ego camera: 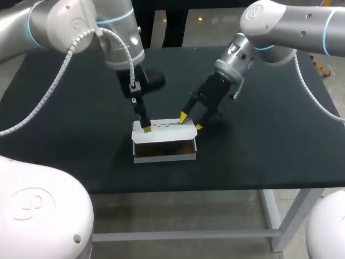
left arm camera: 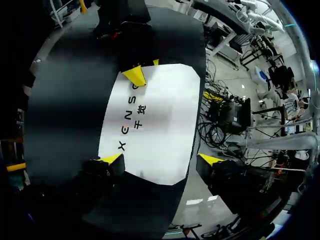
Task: Assemble the packaging by folding the flat box into shape, placing the metal phone stand inside, and closing the box properly
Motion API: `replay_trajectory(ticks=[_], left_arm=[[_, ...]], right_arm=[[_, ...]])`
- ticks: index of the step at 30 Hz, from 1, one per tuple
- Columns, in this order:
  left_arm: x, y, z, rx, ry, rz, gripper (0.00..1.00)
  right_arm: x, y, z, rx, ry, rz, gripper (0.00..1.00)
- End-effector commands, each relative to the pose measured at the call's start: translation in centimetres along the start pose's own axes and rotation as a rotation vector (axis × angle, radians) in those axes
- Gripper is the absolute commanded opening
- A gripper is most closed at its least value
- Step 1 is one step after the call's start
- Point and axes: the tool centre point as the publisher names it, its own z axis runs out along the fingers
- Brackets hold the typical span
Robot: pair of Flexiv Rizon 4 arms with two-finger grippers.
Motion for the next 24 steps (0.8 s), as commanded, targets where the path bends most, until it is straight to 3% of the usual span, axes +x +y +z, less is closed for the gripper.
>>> replay_trajectory(ticks=[1, 12, 14, 18, 24], left_arm=[[0.9, 0.1, -0.3, -0.028, -0.109, -0.028, 1.0], [0.9, 0.1, -0.3, -0.028, -0.109, -0.028, 1.0], [0.3, -0.2, 0.4, -0.092, -0.1, 0.054, 1.0], [-1.1, 0.3, 1.2, -0.07, -0.069, 0.16, 1.0], [-1.7, 0.4, 1.6, -0.04, -0.06, 0.144, 1.0]], right_arm=[[0.1, 0.2, -0.1, 0.008, -0.004, 0.0, 0.5], [0.1, 0.2, -0.1, 0.008, -0.004, 0.0, 0.5], [0.1, 0.2, -0.1, 0.008, -0.004, 0.0, 0.5], [0.1, 0.2, -0.1, 0.008, -0.004, 0.0, 0.5], [0.1, 0.2, -0.1, 0.008, -0.004, 0.0, 0.49]])
